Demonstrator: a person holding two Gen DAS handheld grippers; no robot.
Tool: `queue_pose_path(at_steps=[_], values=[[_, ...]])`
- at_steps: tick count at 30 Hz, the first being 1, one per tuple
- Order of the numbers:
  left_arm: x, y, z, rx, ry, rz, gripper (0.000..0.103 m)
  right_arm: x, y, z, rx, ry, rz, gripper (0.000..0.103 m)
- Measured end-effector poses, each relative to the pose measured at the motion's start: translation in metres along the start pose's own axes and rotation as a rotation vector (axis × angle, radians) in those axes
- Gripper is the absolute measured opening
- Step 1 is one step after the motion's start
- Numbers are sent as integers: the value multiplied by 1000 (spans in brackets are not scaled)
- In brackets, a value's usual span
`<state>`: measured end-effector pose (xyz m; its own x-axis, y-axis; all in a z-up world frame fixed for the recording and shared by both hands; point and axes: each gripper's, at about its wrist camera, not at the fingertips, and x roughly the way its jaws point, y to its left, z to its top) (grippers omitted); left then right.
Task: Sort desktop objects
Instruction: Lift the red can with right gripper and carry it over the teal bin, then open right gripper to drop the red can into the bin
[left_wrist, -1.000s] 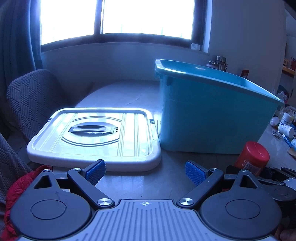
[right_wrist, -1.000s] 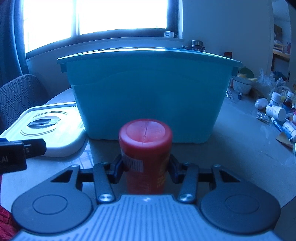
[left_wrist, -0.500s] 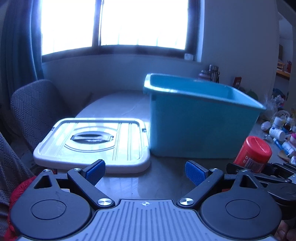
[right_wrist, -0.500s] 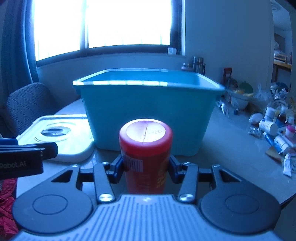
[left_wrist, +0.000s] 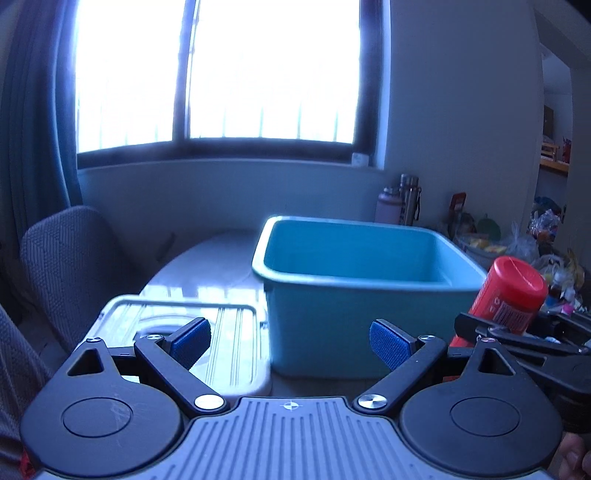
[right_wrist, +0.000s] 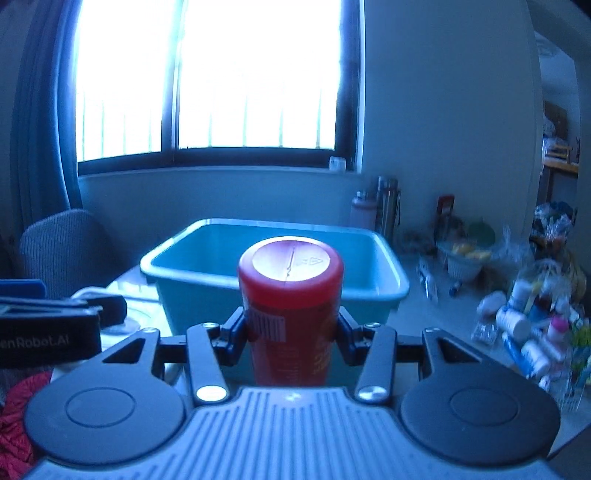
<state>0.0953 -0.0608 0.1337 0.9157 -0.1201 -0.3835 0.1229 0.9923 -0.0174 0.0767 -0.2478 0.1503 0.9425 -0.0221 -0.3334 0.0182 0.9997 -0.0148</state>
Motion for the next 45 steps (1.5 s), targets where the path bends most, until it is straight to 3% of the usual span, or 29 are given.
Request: queue_pose_path(at_steps=[10, 19, 28, 32, 34, 37, 45], values=[[32, -5, 43, 2, -10, -7, 95, 39, -3, 50, -5, -73, 15, 49], [87, -2, 88, 19, -16, 4, 95, 105, 2, 71, 3, -55, 12, 49], [135, 15, 93, 24, 53, -22, 95, 162, 18, 58, 21, 45, 6, 49], [149, 25, 90, 6, 80, -41, 95, 182, 24, 45, 32, 138, -7, 49], [154, 28, 90, 8, 93, -44, 95, 187, 23, 40, 44, 172, -5, 64], [159, 35, 91, 6, 96, -51, 95, 179, 24, 40, 34, 127, -36, 87], [164, 46, 90, -4, 92, -68, 95, 166, 26, 50, 42, 76, -49, 89]])
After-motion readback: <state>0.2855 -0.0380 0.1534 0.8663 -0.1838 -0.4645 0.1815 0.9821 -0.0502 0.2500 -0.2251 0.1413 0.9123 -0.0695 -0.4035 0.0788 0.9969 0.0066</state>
